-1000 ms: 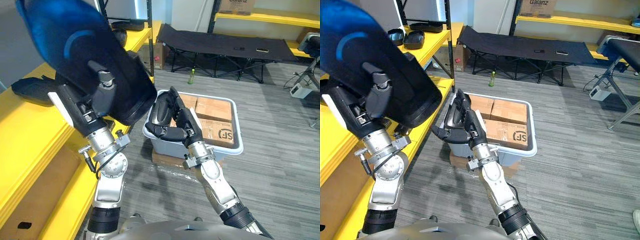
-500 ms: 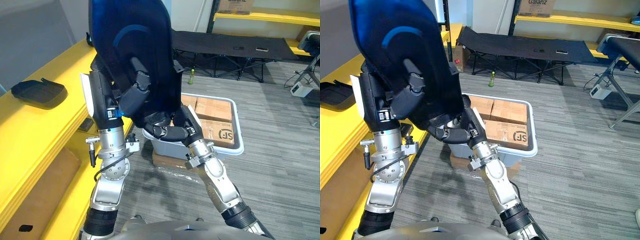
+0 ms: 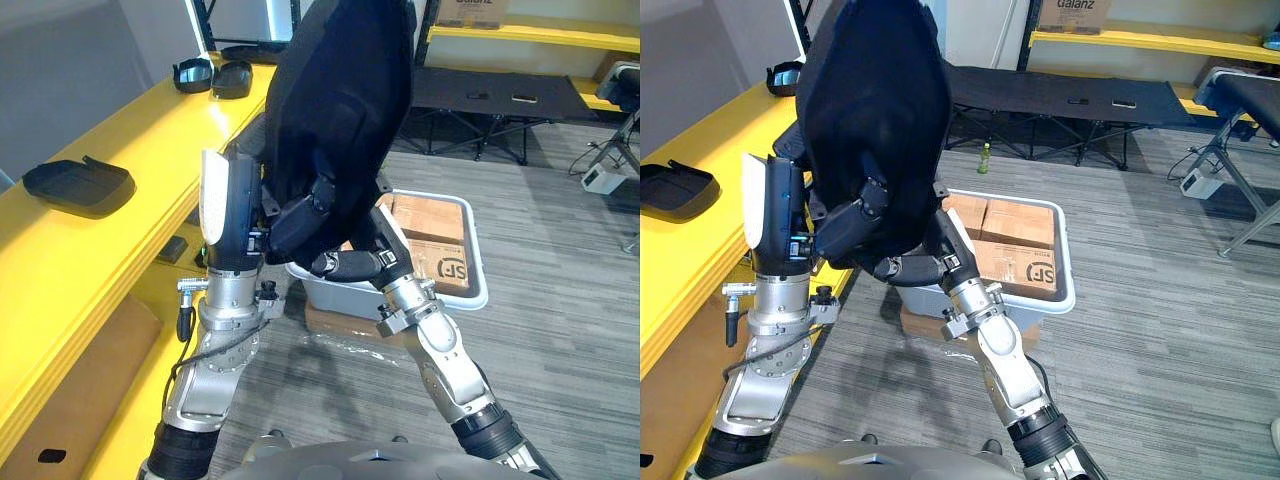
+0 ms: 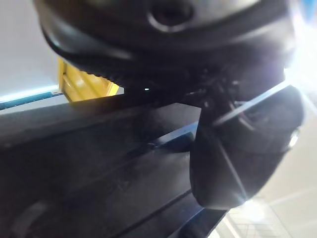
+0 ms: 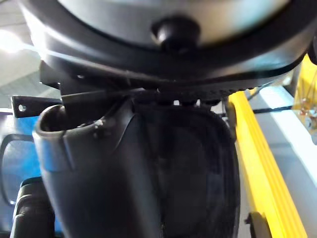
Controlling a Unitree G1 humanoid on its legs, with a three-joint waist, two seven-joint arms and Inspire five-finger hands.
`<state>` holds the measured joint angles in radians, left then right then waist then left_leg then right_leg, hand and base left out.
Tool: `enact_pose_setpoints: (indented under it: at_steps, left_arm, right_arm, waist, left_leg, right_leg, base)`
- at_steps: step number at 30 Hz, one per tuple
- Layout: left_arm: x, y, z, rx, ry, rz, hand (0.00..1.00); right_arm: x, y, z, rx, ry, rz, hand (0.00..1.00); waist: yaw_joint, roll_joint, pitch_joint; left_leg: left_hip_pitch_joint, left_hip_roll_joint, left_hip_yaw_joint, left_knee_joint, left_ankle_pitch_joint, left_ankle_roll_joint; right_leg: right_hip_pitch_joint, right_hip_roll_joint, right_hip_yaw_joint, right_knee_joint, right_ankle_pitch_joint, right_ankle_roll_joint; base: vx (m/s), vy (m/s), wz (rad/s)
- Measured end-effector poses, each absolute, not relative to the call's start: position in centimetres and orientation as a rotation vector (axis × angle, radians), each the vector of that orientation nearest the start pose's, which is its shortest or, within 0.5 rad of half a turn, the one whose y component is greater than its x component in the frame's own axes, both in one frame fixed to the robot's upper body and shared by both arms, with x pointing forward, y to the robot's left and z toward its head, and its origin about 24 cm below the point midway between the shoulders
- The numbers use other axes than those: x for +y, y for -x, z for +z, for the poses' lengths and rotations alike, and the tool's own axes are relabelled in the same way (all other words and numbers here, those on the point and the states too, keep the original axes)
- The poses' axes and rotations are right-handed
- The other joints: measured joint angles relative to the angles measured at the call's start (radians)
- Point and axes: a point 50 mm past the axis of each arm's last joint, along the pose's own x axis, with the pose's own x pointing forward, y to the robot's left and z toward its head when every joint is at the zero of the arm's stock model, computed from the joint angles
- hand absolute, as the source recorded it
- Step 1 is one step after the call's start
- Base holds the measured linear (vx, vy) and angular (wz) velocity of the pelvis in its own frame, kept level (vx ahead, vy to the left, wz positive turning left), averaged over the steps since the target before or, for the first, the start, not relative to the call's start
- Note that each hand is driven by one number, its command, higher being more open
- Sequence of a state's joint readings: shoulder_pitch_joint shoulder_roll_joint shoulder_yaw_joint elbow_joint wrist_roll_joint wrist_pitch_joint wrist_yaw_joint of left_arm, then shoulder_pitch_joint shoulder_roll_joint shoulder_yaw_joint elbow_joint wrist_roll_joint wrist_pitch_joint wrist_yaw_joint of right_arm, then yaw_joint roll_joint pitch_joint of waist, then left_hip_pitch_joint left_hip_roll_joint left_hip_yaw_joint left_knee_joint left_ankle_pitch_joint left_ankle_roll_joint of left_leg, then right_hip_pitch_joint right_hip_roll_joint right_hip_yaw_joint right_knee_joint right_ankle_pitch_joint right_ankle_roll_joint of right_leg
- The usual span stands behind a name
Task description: Walk over and take three plastic housings, then place them on the shelf
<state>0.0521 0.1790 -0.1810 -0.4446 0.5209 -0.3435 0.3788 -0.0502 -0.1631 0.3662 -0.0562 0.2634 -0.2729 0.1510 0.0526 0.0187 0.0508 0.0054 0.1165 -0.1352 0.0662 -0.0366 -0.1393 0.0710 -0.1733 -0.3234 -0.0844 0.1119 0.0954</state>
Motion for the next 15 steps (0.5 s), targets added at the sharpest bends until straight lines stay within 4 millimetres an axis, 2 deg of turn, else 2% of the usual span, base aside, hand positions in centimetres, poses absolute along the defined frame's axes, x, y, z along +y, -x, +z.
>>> enact_pose_setpoints:
  at_steps: [4,8,12,13,15]
  left_arm:
    - [13.1,-20.6,15.6,-0.839,-0.475,0.182,0.00]
    - [14.7,-20.9,15.5,-0.804,-0.564,0.345,0.00]
    - [18.4,-20.7,15.3,-0.748,-0.603,0.567,0.00]
    - [19.6,-20.3,15.2,-0.730,-0.572,0.640,0.00]
    - [20.3,-20.0,15.0,-0.714,-0.538,0.683,0.00]
  right_arm:
    - [-8.1,-24.0,8.2,-0.309,-0.137,0.531,1.00]
    - [-8.2,-24.0,8.2,-0.299,-0.193,0.532,1.00]
    - [-9.4,-24.1,9.0,-0.325,-0.207,0.485,1.00]
    - [-10.4,-24.0,9.5,-0.350,-0.215,0.429,1.00]
    - [-11.1,-24.0,9.8,-0.364,-0.220,0.392,1.00]
  waist:
    - [0.002,0.000,0.000]
    - [0.002,0.000,0.000]
    - [0.000,0.000,0.001]
    - [0.005,0.000,0.001]
    - [0.011,0.000,0.001]
  left_leg:
    - [0.000,0.000,-0.001,0.000,0.000,0.000]
    - [0.000,0.000,-0.001,0.000,0.000,0.001]
    - [0.000,0.000,0.000,0.000,-0.001,0.001]
    - [0.000,0.000,0.000,-0.001,-0.002,0.002]
    - [0.000,0.000,0.000,-0.001,-0.003,0.002]
  right_leg:
    - [0.001,0.000,0.000,0.001,0.000,0.000]
    - [0.001,0.000,0.000,0.005,0.000,0.000]
    - [0.000,0.000,0.001,0.005,-0.001,0.001]
    - [0.000,0.000,0.003,0.005,-0.003,0.001]
    - [0.000,0.000,0.004,0.005,-0.003,0.001]
  base:
    - [0.00,0.000,0.00]
    - [0.00,0.000,0.00]
    - [0.00,0.000,0.00]
    - [0.00,0.000,0.00]
    - [0.00,0.000,0.00]
